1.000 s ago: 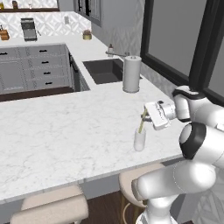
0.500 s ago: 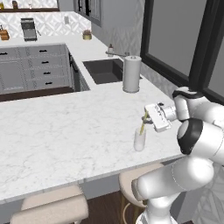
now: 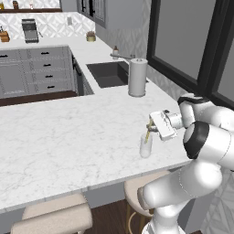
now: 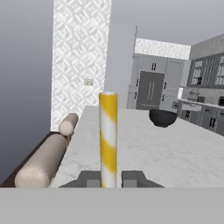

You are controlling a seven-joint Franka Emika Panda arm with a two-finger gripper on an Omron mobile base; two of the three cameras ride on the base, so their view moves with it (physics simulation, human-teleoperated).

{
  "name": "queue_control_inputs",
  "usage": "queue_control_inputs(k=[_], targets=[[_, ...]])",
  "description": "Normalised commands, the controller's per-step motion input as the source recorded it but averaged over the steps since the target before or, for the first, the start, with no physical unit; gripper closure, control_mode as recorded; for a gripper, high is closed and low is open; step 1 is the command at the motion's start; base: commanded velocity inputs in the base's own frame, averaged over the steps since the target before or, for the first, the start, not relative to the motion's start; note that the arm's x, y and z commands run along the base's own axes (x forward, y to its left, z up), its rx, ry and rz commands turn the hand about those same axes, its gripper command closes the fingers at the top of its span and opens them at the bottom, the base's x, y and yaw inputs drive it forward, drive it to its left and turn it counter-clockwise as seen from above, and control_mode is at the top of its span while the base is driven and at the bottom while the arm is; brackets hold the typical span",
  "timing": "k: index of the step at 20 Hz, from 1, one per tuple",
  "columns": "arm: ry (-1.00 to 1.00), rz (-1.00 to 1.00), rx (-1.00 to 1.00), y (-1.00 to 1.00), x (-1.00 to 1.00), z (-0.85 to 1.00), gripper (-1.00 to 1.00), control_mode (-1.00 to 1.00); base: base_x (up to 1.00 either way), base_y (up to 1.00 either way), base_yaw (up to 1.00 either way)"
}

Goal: Take a straw from the drawer in front and place it inside the glass cup on the dining counter.

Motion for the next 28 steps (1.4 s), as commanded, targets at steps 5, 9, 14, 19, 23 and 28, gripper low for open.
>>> queue_control_inputs(k=[5, 9, 14, 19, 23, 28], targets=[[0.00, 0.00, 0.00, 0.00, -0.04, 0.00, -1.00, -1.00, 0.00, 0.00, 0.00], [0.00, 0.00, 0.00, -0.04, -0.11, 0.00, -1.00, -1.00, 0.00, 0.00, 0.00], [0.00, 0.00, 0.00, 0.00, -0.26, 0.17, -1.00, -1.00, 0.00, 0.00, 0.00], [-0.01, 0.00, 0.00, 0.05, -0.34, 0.53, -1.00, -1.00, 0.00, 0.00, 0.00], [0.00, 0.00, 0.00, 0.32, -0.25, 0.29, -1.00, -1.00, 0.00, 0.00, 0.00], [0.00, 0.00, 0.00, 0.33, -0.17, 0.01, -1.00, -1.00, 0.00, 0.00, 0.00]])
